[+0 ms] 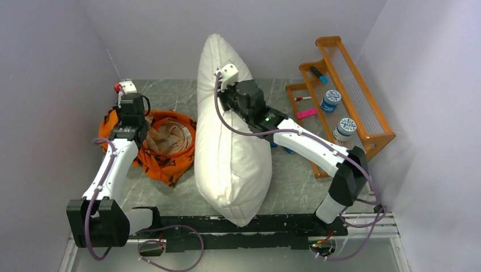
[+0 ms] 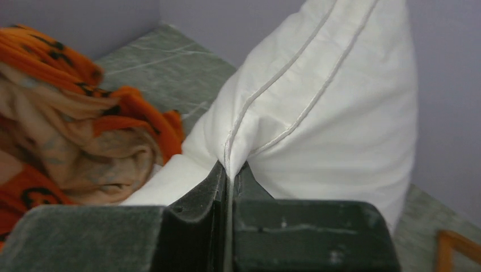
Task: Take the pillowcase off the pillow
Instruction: Adjust the pillow at the center of the board, then reset both arms
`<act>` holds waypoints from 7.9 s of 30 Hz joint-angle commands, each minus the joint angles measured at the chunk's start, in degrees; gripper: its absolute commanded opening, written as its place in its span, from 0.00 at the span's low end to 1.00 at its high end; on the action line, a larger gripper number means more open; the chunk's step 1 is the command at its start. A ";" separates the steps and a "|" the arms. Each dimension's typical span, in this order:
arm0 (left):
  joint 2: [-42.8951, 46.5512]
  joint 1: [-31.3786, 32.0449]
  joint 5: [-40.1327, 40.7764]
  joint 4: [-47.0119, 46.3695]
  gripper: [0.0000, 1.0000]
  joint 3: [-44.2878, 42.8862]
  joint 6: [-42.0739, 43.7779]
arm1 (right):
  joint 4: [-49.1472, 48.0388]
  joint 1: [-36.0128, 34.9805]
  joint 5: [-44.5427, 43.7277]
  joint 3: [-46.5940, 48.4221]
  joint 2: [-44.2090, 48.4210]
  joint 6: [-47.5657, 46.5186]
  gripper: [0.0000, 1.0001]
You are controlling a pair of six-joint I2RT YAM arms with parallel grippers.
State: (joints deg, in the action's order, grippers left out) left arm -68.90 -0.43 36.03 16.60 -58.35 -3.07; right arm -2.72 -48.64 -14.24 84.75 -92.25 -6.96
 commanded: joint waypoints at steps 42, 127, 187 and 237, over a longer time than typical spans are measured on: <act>5.15 6.55 -50.55 -9.98 0.86 24.67 -21.47 | 2.45 1.34 3.91 -21.97 27.62 10.56 0.88; 43.85 15.63 -12.61 25.97 0.96 -9.69 -6.44 | 19.82 19.18 -12.41 -42.77 72.43 17.86 0.99; 47.97 16.60 -10.89 11.27 0.96 12.73 -10.73 | 17.00 20.03 -14.67 -51.89 85.82 14.39 1.00; 46.81 16.93 -11.88 10.82 0.96 13.35 -10.53 | 16.61 21.86 -12.94 -51.51 83.85 14.44 1.00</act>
State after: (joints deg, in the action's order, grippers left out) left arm -21.74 16.23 24.69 29.39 -44.69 -13.26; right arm 16.23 -26.92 -28.03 32.14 -6.92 8.49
